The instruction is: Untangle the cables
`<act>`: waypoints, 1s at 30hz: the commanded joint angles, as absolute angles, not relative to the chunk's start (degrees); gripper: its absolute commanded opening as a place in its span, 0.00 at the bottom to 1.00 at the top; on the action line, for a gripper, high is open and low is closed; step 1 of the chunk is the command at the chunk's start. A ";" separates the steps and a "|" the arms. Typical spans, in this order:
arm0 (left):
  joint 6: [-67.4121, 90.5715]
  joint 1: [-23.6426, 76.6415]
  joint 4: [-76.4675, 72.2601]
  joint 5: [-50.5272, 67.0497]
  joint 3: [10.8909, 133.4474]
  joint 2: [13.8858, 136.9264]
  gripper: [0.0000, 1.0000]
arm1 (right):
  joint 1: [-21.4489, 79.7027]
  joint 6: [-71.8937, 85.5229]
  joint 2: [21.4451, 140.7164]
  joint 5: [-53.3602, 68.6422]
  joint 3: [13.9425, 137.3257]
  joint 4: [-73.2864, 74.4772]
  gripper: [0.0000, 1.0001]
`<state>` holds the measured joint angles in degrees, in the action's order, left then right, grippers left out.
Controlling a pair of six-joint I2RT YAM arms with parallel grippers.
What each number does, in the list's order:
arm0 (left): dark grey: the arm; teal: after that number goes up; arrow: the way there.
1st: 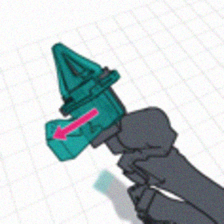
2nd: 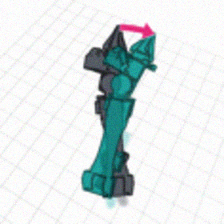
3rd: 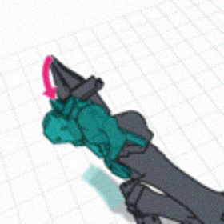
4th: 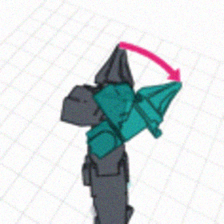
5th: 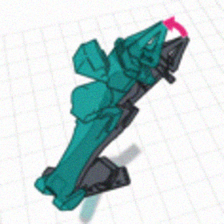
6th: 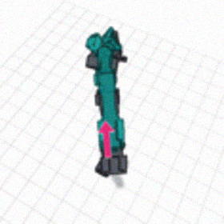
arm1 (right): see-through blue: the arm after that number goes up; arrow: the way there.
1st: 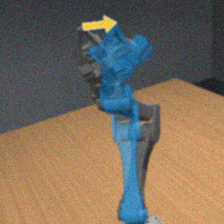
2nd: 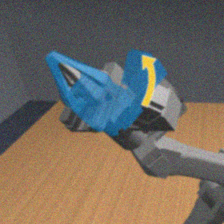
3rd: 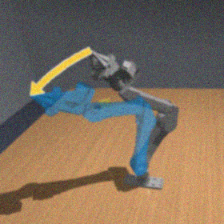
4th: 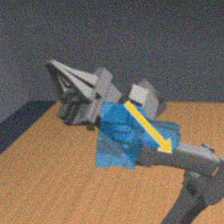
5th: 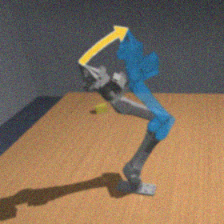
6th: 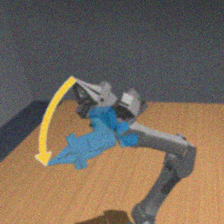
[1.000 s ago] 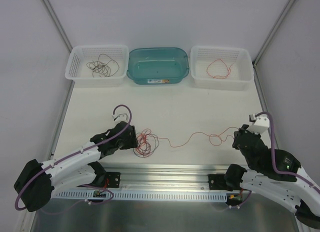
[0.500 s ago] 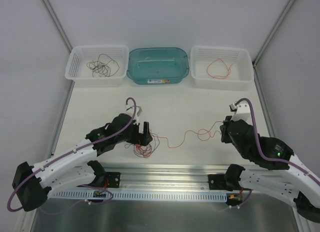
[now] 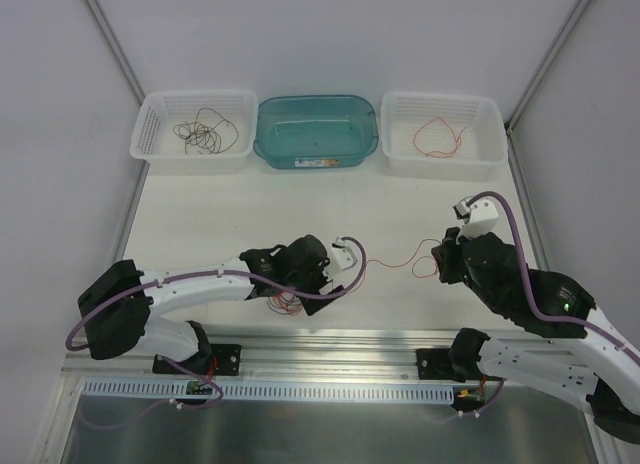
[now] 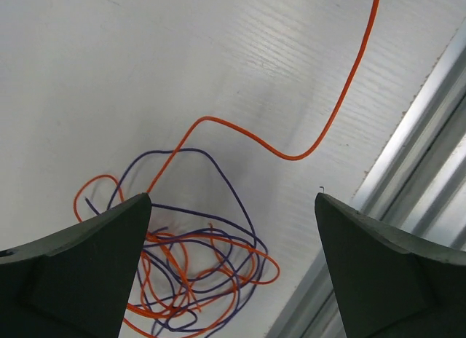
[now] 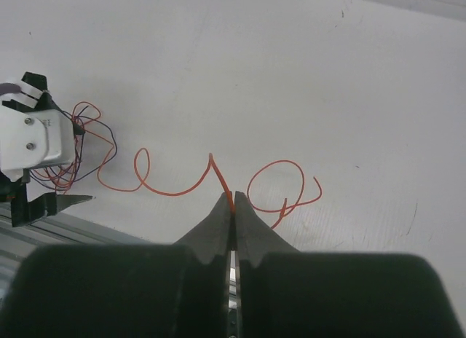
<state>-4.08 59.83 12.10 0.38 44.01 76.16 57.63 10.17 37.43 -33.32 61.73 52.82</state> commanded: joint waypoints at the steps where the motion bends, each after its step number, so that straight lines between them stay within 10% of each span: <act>1: -15.28 60.56 8.09 -3.86 47.20 77.87 0.96 | 57.66 8.88 36.39 -31.73 63.37 51.77 0.01; 13: -26.01 61.08 -0.61 -1.76 48.16 85.60 0.89 | 57.57 9.32 34.80 -30.67 62.40 51.42 0.01; 16: -25.93 61.08 -1.32 -1.06 48.95 87.71 0.76 | 57.48 9.14 34.89 -31.02 62.14 51.33 0.01; 18: -24.88 61.08 -1.32 -0.97 49.30 88.07 0.23 | 57.57 9.31 35.07 -31.55 61.79 51.42 0.01; 20: -23.56 61.08 -1.32 -1.23 49.75 87.02 0.04 | 57.57 9.32 35.24 -31.99 61.35 51.33 0.01; 30: -12.93 61.00 -0.27 -4.57 50.80 74.02 0.00 | 56.26 11.95 38.93 -34.37 53.71 46.32 0.06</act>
<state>-18.48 60.45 0.78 -2.79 47.86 80.27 57.41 10.57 37.01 -32.80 55.37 49.89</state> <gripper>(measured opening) 0.009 0.046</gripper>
